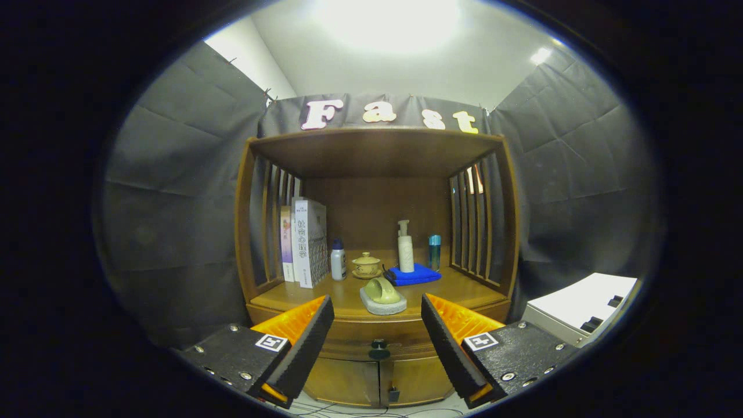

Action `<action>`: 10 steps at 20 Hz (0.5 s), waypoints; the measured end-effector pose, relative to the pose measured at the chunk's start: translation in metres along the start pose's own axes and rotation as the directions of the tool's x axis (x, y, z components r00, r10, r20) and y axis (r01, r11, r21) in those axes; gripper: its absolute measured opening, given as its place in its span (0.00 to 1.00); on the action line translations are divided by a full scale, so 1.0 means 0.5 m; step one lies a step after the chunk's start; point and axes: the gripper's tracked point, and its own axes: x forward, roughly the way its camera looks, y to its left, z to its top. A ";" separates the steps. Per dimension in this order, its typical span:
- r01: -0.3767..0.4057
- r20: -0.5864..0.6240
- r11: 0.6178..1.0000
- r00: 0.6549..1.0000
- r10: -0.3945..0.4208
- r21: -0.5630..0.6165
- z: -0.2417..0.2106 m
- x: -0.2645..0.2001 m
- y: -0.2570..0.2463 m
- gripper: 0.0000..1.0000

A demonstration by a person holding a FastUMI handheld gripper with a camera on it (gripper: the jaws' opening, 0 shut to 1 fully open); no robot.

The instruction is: Pull open the drawer, take out the items inside it, and place them on the countertop above the cabinet.

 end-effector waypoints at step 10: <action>-0.067 0.062 0.995 0.996 0.071 -0.068 -0.033 -0.167 0.036 0.95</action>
